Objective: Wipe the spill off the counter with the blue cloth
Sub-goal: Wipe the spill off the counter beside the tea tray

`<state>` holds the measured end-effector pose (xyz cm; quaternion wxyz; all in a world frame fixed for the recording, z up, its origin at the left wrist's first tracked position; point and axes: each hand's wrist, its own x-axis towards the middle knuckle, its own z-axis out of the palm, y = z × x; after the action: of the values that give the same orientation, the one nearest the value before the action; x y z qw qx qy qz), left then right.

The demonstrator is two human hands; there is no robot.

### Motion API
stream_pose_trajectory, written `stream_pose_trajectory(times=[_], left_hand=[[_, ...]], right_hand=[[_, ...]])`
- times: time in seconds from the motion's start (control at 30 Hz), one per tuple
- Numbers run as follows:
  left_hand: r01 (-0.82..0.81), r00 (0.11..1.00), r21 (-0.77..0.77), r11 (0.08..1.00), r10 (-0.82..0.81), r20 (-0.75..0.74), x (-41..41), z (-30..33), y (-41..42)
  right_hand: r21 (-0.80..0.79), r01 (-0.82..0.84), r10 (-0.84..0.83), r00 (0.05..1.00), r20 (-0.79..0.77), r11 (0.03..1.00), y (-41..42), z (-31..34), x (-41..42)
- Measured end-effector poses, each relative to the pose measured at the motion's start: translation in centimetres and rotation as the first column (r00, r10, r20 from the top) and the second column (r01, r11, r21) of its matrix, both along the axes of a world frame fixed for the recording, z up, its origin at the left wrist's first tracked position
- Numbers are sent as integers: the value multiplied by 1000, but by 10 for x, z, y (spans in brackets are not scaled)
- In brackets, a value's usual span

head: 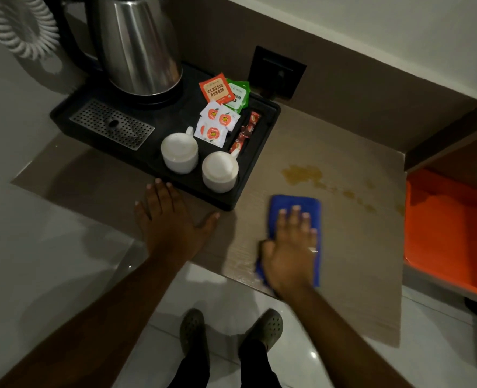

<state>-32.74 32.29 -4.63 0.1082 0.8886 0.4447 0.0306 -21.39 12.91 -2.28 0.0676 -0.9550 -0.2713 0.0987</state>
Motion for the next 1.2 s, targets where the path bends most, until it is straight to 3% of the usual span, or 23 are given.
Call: stream_pose_trajectory(times=[0.13,0.2,0.37,0.47,0.53,0.7,0.87,0.93,1.07,1.2], left_hand=[[-1,1000,-10,1000,1,3,0,2,0],[2,1000,-5,1000,-2,3,-1,2,-1],[6,1000,-11,1000,-6,16,5,5,-4],[2,1000,-4,1000,-2,11,5,6,-6],[-4,1000,0,1000,4,5,3,5,-5],[-9,1000,-20,1000,8,-27,4,7,-2],[-11,999,-23,1000,9,-52,2,8,-4],[-7,997,-27,1000,5,-72,1,8,-2],[0,996,-17,1000,-1,-85,2,8,-3],[-4,996,-11,1000,3,-87,4,8,-4]], right_hand=[[-10,-349,349,937,-10,937,-23,1,-25],[6,-367,367,929,-49,930,-70,3,-9],[32,102,-101,995,-22,994,-157,16,49],[-9,327,-327,945,28,945,-124,13,63],[-21,343,-343,939,4,939,-82,9,53],[-20,-50,50,999,-2,999,1,3,-22],[37,-276,278,959,-58,961,-41,6,-21],[56,-183,187,979,-76,981,-86,6,-4],[40,151,-148,987,-69,988,-165,11,38],[-7,336,-336,942,21,942,-151,11,87]])
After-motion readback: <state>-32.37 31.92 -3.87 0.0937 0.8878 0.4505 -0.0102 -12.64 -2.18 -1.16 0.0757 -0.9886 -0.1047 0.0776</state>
